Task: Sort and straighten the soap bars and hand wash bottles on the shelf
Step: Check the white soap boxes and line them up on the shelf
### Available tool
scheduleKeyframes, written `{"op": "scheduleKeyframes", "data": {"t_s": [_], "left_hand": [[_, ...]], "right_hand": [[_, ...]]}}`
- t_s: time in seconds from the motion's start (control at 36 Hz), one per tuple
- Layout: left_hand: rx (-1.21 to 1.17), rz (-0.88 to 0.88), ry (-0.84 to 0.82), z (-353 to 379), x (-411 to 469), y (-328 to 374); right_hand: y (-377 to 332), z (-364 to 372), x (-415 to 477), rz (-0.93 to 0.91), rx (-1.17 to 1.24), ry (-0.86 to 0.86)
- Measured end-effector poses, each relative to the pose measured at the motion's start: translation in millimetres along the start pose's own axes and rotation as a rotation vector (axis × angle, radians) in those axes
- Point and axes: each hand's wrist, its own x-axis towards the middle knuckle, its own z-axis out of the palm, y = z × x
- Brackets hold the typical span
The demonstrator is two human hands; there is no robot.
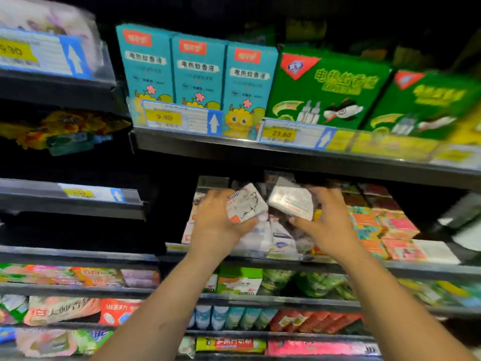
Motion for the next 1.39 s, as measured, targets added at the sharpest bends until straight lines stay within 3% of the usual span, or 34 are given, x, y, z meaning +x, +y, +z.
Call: {"op": "scheduleKeyframes", "data": {"t_s": [0.14, 0.36, 0.78, 1.08, 1.19, 1.33, 1.39], "left_hand": [[-0.004, 0.129, -0.098, 30, -2, 44], [-0.041, 0.153, -0.228, 103, -3, 110], [0.103, 0.066, -0.411, 250, -11, 242], [0.410, 0.134, -0.380, 319, 13, 269], [0.512, 0.232, -0.371, 327, 16, 262], [0.556, 0.257, -0.436, 328, 23, 261], [0.569, 0.348, -0.406, 330, 25, 260]], "right_hand": [[37, -42, -18, 0.012, -0.006, 0.047], [106, -111, -48, 0.051, 0.019, 0.123], [283, -235, -68, 0.176, -0.121, -0.050], [359, -232, -20, 0.106, -0.076, -0.174], [381, -223, -3, 0.164, 0.037, -0.280], [399, -204, 19, 0.087, -0.050, -0.461], [402, -200, 23, 0.088, -0.069, -0.516]]}}
